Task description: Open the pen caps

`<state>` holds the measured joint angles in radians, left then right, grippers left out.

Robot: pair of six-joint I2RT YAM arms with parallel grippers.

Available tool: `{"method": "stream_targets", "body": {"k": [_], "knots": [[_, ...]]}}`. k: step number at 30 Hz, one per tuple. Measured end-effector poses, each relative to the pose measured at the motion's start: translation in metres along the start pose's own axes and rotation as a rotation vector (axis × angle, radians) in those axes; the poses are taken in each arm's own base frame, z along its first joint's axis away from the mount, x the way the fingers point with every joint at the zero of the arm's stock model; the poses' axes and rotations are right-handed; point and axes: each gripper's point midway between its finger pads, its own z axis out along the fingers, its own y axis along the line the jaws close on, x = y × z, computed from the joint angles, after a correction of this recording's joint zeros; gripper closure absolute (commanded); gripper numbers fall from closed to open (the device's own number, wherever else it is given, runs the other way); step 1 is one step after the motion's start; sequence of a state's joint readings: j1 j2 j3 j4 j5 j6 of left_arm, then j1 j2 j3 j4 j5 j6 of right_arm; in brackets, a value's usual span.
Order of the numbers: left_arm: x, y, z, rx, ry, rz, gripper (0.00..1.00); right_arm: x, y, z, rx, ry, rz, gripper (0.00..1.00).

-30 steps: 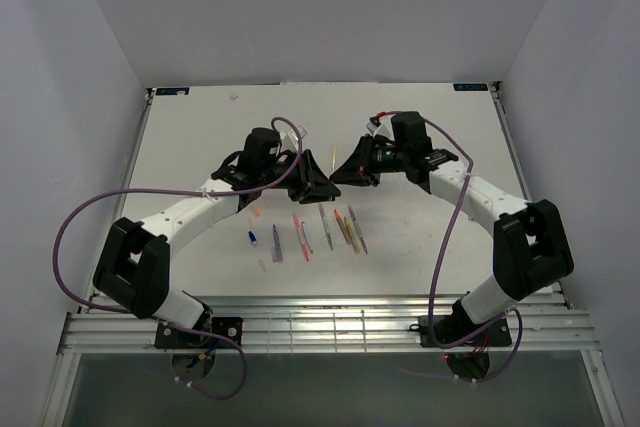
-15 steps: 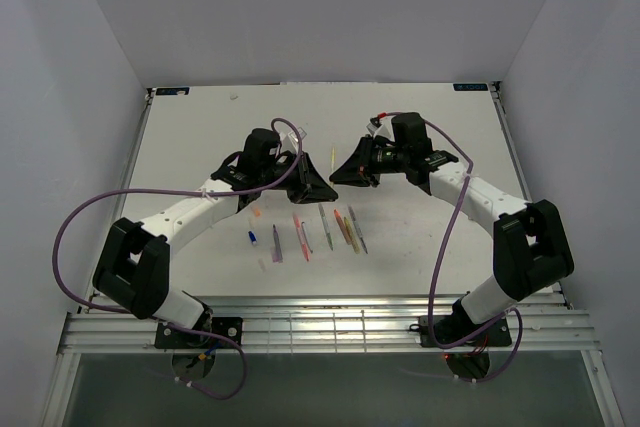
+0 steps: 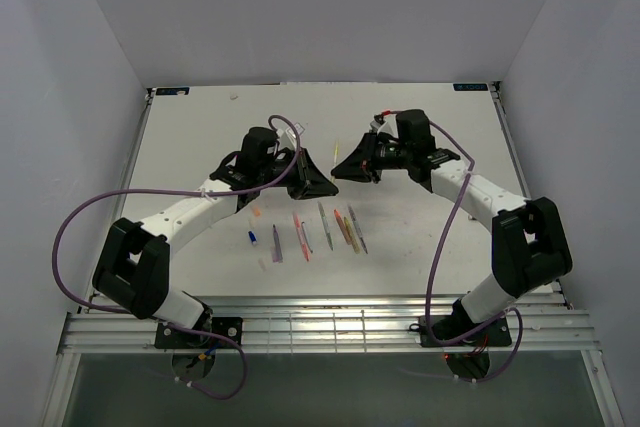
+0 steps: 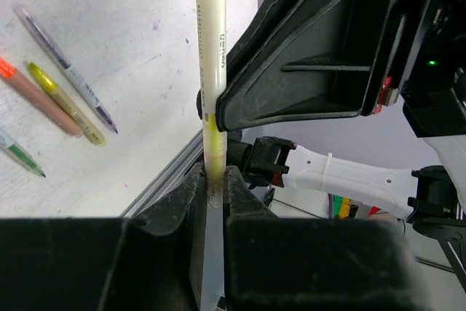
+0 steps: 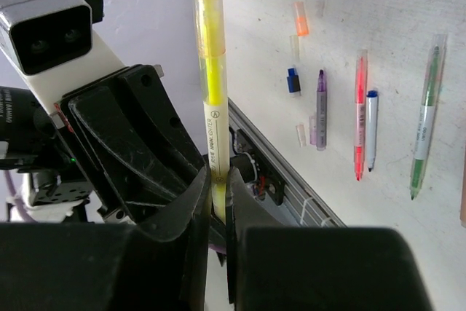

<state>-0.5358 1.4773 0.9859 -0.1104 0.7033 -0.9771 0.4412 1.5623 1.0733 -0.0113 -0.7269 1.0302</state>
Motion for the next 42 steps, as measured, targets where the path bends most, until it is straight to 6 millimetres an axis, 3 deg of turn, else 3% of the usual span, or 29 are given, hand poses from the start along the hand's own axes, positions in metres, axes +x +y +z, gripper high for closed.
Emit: {"method": "stream_targets", "body": {"k": [9,12,15,17,20,22,25,29,32,36,42], "knots": [[-0.015,-0.003,0.002,0.029,-0.086,0.072,1.00,-0.026,-0.001,-0.003,-0.079,0.024,0.123,0.92],[0.020,0.003,-0.003,0.017,0.014,0.055,1.00,-0.080,0.000,-0.002,-0.077,-0.110,0.123,0.92],[0.052,0.009,-0.006,0.004,0.105,0.045,1.00,-0.133,0.010,-0.015,-0.091,-0.241,0.087,0.92],[0.061,0.012,-0.010,-0.006,0.124,0.042,1.00,-0.151,0.020,-0.021,-0.102,-0.289,0.060,0.92],[0.064,0.016,-0.015,-0.031,0.120,0.043,1.00,-0.159,0.033,-0.023,-0.097,-0.308,0.000,0.92],[0.062,0.022,-0.017,-0.067,0.106,0.044,1.00,-0.155,0.032,-0.022,-0.064,-0.294,-0.042,0.92],[0.053,0.036,-0.022,-0.168,0.083,0.031,1.00,-0.142,0.013,-0.021,0.024,-0.251,-0.088,0.92],[0.018,0.049,-0.030,-0.291,0.007,0.029,1.00,-0.107,-0.039,-0.029,0.215,-0.161,-0.134,0.92],[-0.008,0.065,-0.041,-0.376,-0.062,0.014,1.00,-0.067,-0.077,-0.048,0.352,-0.088,-0.156,0.92],[-0.031,0.105,-0.060,-0.519,-0.132,-0.045,1.00,-0.021,-0.116,-0.072,0.484,0.009,-0.189,0.92],[-0.045,0.163,-0.079,-0.707,-0.144,-0.113,1.00,0.024,-0.159,-0.083,0.570,0.143,-0.187,0.92]]}}
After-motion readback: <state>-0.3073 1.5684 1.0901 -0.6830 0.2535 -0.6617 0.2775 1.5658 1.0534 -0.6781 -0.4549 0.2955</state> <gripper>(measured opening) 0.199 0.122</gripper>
